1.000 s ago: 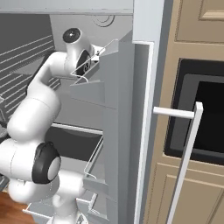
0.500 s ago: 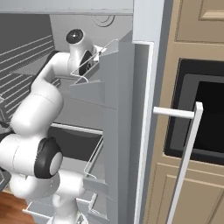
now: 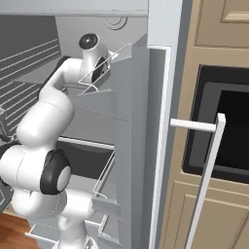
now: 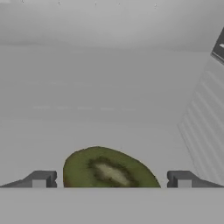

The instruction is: Pick the kiwi and apple from the fridge and place them inside the tupperware on the counter.

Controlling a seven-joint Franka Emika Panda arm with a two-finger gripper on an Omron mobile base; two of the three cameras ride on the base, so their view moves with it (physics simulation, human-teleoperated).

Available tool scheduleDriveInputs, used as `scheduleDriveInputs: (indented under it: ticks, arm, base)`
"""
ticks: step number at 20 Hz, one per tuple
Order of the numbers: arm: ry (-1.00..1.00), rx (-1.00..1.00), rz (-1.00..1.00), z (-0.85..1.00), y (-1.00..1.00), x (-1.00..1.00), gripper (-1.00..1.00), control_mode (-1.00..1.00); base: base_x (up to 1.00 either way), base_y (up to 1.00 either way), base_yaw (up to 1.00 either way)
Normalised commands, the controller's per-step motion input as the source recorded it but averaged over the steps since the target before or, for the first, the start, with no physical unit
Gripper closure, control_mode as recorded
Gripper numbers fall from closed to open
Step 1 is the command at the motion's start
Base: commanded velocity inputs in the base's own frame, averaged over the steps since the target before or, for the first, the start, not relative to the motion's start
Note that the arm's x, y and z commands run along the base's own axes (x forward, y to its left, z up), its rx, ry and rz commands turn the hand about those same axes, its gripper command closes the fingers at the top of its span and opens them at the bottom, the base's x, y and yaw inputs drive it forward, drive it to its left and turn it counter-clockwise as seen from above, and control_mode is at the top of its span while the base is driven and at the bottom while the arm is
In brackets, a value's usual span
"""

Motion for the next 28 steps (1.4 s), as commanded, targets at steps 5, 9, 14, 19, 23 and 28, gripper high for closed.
scheduleDriveInputs:
  ticks: [5, 9, 14, 19, 23, 28]
  arm:
    - [0.00, 0.00, 0.00, -0.15, -0.01, 0.00, -1.00, -1.00]
    - [0.00, 0.00, 0.00, -0.20, 0.00, 0.00, 1.00, -1.00]
    - [0.00, 0.00, 0.00, -0.17, 0.00, 0.00, 1.00, -1.00]
    - [-0.03, 0.00, -0.02, -0.03, 0.00, -0.15, 1.00, -1.00]
    - [0.00, 0.00, -0.20, 0.19, 0.05, -0.56, 1.00, -1.00]
    - [0.00, 0.00, -0.02, 0.38, 0.00, -0.78, 1.00, -1.00]
  base:
    - [0.00, 0.00, 0.00]
    - [0.00, 0.00, 0.00]
    - [0.00, 0.00, 0.00]
    - [0.00, 0.00, 0.00]
    - [0.00, 0.00, 0.00]
    - [0.00, 0.00, 0.00]
